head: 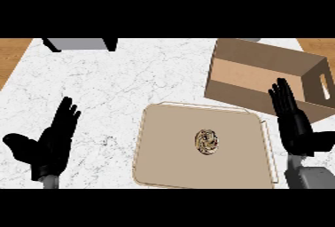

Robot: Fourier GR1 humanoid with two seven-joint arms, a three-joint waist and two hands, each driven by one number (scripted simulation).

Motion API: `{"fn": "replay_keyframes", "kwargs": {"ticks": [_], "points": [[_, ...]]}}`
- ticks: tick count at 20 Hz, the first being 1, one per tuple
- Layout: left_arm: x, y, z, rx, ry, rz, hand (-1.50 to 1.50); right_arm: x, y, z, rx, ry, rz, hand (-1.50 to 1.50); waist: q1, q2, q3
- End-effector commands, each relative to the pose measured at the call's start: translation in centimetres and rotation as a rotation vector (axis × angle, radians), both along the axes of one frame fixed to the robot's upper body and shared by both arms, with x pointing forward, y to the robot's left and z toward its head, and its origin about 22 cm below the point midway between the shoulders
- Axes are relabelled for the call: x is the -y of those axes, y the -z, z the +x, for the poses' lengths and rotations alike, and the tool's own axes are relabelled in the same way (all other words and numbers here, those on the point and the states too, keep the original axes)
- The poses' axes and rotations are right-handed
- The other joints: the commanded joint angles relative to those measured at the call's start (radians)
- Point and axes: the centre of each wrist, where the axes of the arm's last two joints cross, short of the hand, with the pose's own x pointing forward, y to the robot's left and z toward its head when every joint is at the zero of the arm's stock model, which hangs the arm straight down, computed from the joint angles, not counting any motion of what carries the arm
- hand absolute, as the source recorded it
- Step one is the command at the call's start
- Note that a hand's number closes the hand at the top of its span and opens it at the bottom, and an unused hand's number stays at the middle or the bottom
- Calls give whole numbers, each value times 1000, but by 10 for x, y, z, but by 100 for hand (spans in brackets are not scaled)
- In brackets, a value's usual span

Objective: Pick the cupcake from the tray and place it in the cardboard box

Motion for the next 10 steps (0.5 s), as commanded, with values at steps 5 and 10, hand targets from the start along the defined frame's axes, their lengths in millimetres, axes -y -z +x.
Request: {"fn": "replay_keyframes", "kwargs": {"ticks": [5, 10], "points": [[-11, -58, 32, 267, 307, 358, 0, -8, -121, 26, 343, -331, -151, -150, -16, -9, 2], [-21, -48, 39, 308, 476, 398, 0, 46, -142, 32, 283, -389, -505, -150, 10, 11, 2]]}}
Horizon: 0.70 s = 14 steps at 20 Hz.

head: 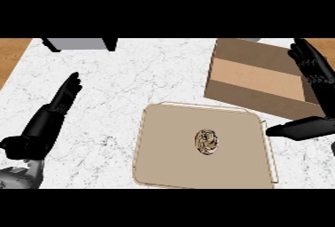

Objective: Pick the cupcake from the tray and place it in the cardboard box

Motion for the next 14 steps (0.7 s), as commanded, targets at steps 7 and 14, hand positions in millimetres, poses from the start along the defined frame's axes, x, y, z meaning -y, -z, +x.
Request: {"fn": "replay_keyframes", "kwargs": {"ticks": [7, 14], "points": [[-6, -5, 19, 54, 144, 76, 0, 13, -15, -5, 186, -269, -411, -150, 21, 3, 3], [-8, 0, 25, 53, 135, 78, 0, -16, -28, -11, 124, -321, -797, -150, 23, 1, 1]]}}
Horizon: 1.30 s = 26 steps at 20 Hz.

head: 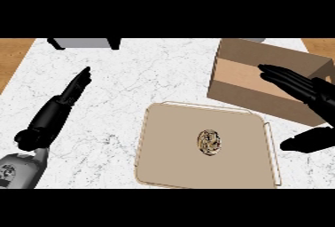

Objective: Pick the cupcake from the tray and place it in the cardboard box

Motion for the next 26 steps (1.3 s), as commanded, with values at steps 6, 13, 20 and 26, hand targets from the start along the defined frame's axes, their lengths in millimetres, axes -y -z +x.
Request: {"fn": "replay_keyframes", "kwargs": {"ticks": [6, 13, 20, 26], "points": [[4, 9, 1, 5, 8, 8, 0, -78, -25, -35, -56, -72, -467, -150, 1, -6, -2], [3, 8, 12, -4, -7, 4, 0, -129, -21, -72, -51, -4, -630, -150, -5, -3, 0], [15, 7, 15, 8, -1, 10, 0, -169, 8, -80, -143, 43, -687, -150, 1, 0, 1], [-10, 3, 9, 3, 34, -12, 0, -170, 26, -86, -131, 86, -715, -150, 2, -1, 1]]}}
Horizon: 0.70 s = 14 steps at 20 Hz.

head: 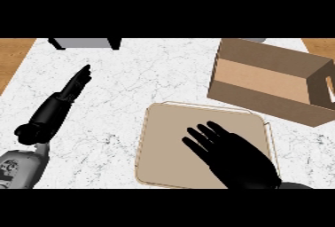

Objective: Pick the cupcake from the tray and place it in the cardboard box

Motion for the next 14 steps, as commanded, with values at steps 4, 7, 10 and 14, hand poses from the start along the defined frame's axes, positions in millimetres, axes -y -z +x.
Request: {"fn": "replay_keyframes", "kwargs": {"ticks": [4, 7, 10, 14], "points": [[0, -9, 2, 18, -11, 3, 0, 0, 13, 7, 71, 52, -39, -150, 1, 0, 0], [20, 7, 10, 3, -5, 6, 0, -6, 29, 7, 46, 55, -47, -150, -2, 1, 0], [-3, -11, 2, -1, -12, 5, 0, -19, 24, 13, 77, 45, -66, -150, 3, 0, 0], [-12, 8, -1, -4, -3, -1, 0, -4, 52, 24, 91, 58, -99, -150, 4, 1, 0]]}}
